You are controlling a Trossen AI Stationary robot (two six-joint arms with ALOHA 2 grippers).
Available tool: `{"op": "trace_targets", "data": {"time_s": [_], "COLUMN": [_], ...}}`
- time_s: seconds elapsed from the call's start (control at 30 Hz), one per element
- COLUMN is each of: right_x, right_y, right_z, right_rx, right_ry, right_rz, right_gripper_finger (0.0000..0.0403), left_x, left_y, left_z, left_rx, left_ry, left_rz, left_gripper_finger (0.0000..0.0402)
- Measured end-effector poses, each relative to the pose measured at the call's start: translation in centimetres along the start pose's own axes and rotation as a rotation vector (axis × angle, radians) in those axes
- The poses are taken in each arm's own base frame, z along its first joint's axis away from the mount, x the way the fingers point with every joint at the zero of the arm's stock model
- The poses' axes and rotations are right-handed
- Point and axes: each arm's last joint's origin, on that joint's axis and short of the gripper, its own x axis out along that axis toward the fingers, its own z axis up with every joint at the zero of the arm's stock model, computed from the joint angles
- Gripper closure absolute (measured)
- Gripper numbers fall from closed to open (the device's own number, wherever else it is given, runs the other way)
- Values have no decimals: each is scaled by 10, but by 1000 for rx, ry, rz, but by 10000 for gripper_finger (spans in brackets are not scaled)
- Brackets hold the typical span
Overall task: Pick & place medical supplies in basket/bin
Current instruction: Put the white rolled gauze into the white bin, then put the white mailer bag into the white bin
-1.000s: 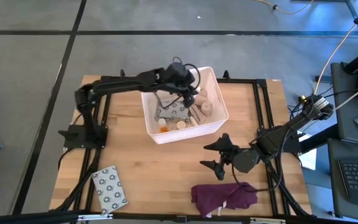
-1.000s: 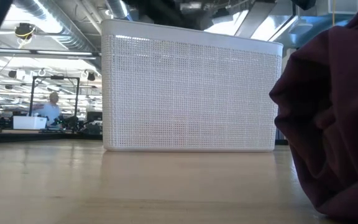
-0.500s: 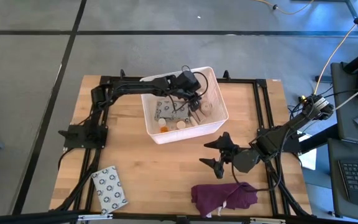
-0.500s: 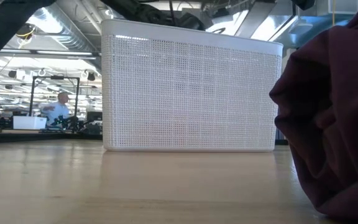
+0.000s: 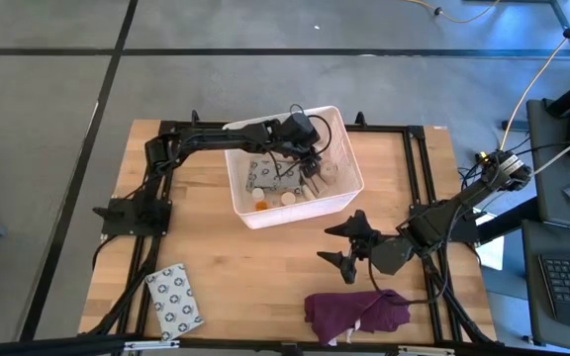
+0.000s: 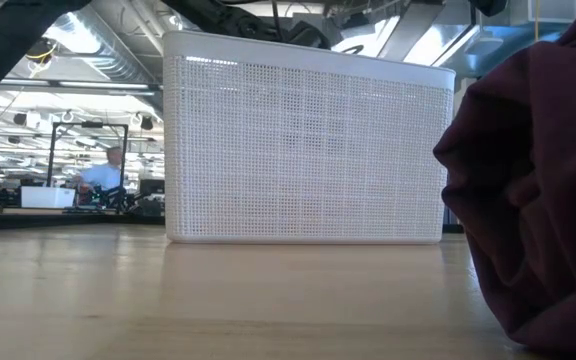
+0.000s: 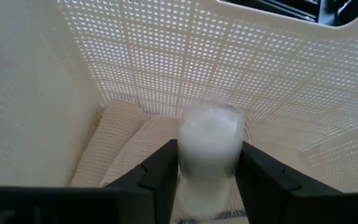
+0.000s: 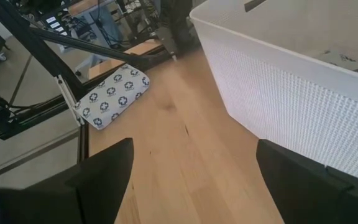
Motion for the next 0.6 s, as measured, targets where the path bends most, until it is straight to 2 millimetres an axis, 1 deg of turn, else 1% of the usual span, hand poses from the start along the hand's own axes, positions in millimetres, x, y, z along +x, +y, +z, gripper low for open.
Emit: {"op": "trace_targets", "data": {"time_s": [0.27, 0.37, 0.43, 0.47, 0.53, 0.6], "right_x": [3, 4, 5, 4, 4, 5], "right_y": [1, 2, 2, 2, 2, 2], "right_z": [-2, -3, -4, -3, -3, -4], "right_rx": [-4, -4, -6, -5, -8, -15], "right_ry": [7, 6, 10, 9, 9, 9], "right_rz": [-3, -3, -4, -3, -3, -3], "right_gripper_finger": [63, 63, 63, 63, 63, 63], "left_x": [0, -3, -13, -20, -40, -65], "left_y": [-5, -6, -7, -9, -15, -25], "left_z": [-1, 1, 8, 15, 29, 45], "left_rx": [12, 33, 66, 93, 153, 214], "left_ry": [7, -4, -29, -57, -112, -182], "left_rz": [-24, -27, -29, -35, -64, -107], "left_gripper_finger": [231, 219, 213, 211, 209, 210]}}
